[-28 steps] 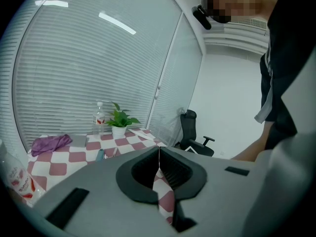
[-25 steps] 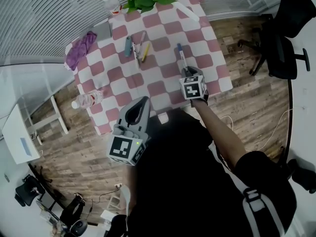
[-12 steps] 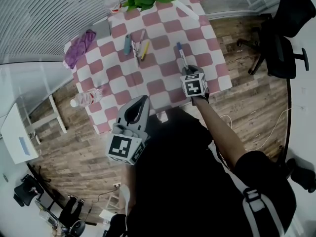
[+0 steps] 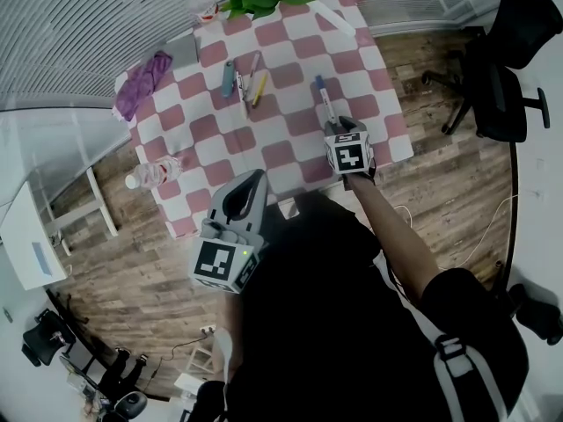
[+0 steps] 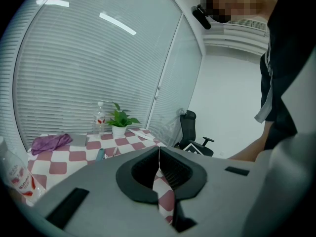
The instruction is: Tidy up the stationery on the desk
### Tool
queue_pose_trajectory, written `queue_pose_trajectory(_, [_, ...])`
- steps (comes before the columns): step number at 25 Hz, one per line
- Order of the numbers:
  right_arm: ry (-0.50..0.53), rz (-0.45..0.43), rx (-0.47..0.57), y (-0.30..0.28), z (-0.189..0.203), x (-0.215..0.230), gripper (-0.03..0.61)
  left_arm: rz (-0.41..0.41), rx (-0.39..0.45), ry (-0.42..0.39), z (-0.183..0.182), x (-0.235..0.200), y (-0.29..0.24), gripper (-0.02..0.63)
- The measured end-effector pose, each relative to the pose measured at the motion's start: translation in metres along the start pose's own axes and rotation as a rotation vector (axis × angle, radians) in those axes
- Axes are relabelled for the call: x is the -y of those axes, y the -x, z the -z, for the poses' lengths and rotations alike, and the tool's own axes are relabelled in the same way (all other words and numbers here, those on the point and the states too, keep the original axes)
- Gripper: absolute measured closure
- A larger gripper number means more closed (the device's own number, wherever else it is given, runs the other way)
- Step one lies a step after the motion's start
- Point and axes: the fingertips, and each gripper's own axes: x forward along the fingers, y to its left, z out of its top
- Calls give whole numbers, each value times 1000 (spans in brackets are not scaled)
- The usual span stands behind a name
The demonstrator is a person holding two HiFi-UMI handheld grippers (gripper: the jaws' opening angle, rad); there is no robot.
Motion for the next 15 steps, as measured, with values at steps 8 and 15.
queue_pose_trajectory(8, [-50,-8,45,11,-23,-16,437,-15,3,11,0,-7,7,581])
queue_pose_trajectory(15, [-83,-88,97,3,-59,-60,436,-38,-9,29,3,-21,19,581])
